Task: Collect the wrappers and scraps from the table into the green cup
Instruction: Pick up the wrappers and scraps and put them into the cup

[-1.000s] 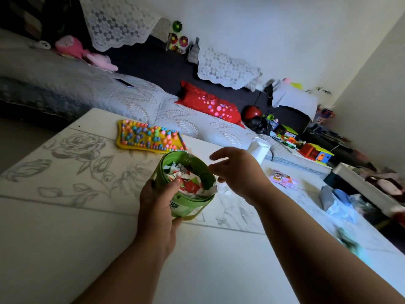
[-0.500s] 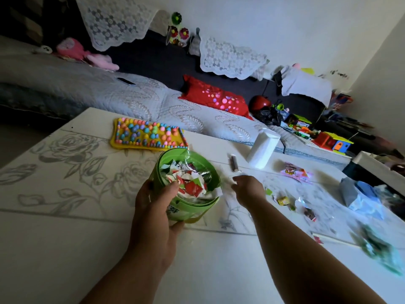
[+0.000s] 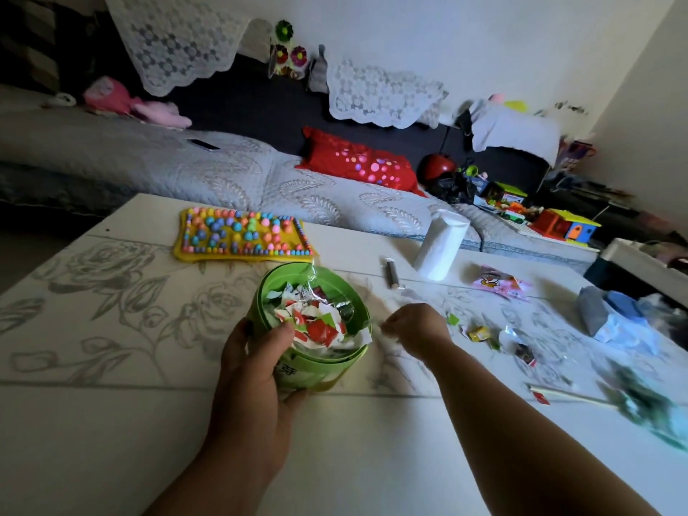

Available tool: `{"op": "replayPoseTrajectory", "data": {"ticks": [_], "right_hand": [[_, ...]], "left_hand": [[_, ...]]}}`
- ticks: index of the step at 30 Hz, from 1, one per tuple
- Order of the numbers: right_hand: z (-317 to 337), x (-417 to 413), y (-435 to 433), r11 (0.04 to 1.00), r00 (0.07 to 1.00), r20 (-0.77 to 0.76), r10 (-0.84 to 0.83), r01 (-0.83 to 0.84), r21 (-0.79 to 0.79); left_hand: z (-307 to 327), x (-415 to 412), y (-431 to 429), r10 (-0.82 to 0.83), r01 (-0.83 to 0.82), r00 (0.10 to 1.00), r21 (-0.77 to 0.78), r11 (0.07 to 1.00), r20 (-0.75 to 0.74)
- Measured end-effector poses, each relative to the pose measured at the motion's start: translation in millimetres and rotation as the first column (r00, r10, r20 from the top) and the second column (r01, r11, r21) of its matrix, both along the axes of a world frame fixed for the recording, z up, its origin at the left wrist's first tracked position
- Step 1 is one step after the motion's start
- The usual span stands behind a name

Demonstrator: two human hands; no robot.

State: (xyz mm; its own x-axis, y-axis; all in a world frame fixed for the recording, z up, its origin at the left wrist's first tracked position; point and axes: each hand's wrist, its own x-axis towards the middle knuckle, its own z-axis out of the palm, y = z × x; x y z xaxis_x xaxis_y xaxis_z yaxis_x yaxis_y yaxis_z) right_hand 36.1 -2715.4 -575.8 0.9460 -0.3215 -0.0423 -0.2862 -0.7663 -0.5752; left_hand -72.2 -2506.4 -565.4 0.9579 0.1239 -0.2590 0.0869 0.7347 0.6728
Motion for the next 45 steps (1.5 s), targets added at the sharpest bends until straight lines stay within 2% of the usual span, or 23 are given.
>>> {"op": "replayPoseTrajectory", "data": {"ticks": [2, 4, 6, 8, 11, 13, 15, 18, 20, 22, 27, 30, 35, 41, 45], "right_hand": [[21.3, -18.9, -0.8, 0.968, 0.987, 0.155, -0.05, 0.01, 0.251], [48.7, -37.1, 5.4, 0.888, 0.96, 0.272, -0.067, -0.067, 0.455], [80.7, -58.4, 17.3, 0.809, 0.948, 0.319, 0.005, -0.191, 0.555], [108.5, -79.1, 26.8, 0.806, 0.933, 0.33, 0.146, -0.305, 0.507], [129.3, -100.3, 31.9, 0.824, 0.886, 0.197, 0.419, -0.462, 0.328], [129.2, -105.1, 25.7, 0.808, 0.852, 0.127, 0.508, -0.523, 0.273], [125.9, -102.0, 11.3, 0.834, 0.876, 0.18, 0.447, -0.481, 0.271], [117.2, -91.5, -30.5, 0.907, 0.949, 0.256, 0.181, -0.262, 0.33], [97.9, -75.9, -67.0, 0.981, 0.982, 0.167, 0.091, -0.118, 0.154], [74.2, -61.2, -98.1, 0.996, 0.996, 0.074, 0.043, -0.037, -0.084], [34.6, -30.8, -98.0, 0.989, 0.993, -0.035, 0.111, -0.114, -0.092], [17.0, -4.5, -78.1, 0.974, 0.986, -0.06, 0.157, -0.165, -0.155], [-4.6, 23.5, -65.5, 0.952, 0.988, -0.095, 0.125, -0.146, -0.268], [-3.8, 10.3, -79.4, 0.975, 0.997, 0.05, 0.063, -0.05, -0.217], [31.3, -12.7, -86.6, 0.991, 0.936, 0.347, -0.064, 0.019, 0.133]], "left_hand": [[1.6, -3.1, -4.0, -0.004, 0.004, 1.0, 0.029, 1.0, 0.014], [4.1, -6.0, -9.4, -0.009, 0.008, 1.0, 0.066, 0.998, 0.015], [7.9, -10.4, -18.2, -0.013, 0.012, 1.0, 0.09, 0.996, 0.007], [13.3, -15.7, -28.0, -0.024, 0.023, 1.0, 0.121, 0.992, 0.009], [16.1, -21.8, -38.6, -0.042, 0.041, 0.999, 0.149, 0.988, 0.008], [14.9, -22.9, -45.1, -0.058, 0.058, 0.998, 0.159, 0.986, -0.003], [15.2, -23.0, -50.8, -0.091, 0.093, 0.996, 0.155, 0.984, -0.023], [18.4, -22.1, -57.0, -0.107, 0.112, 0.993, 0.125, 0.986, -0.05], [19.1, -17.3, -58.3, -0.098, 0.106, 0.992, 0.103, 0.989, -0.078], [18.6, -9.8, -61.4, -0.08, 0.089, 0.992, 0.091, 0.992, -0.099], [24.9, 19.3, -76.1, -0.058, 0.064, 0.996, 0.086, 0.994, -0.063], [19.7, 31.9, -85.4, -0.089, 0.091, 0.995, 0.062, 0.994, -0.044], [-3.2, 51.0, -95.1, -0.11, 0.111, 0.994, 0.085, 0.99, -0.026], [-7.4, 66.8, -93.0, -0.087, 0.083, 0.996, 0.17, 0.982, 0.015], [-2.4, 57.8, -99.4, -0.097, 0.09, 0.995, 0.197, 0.976, 0.028]]}}
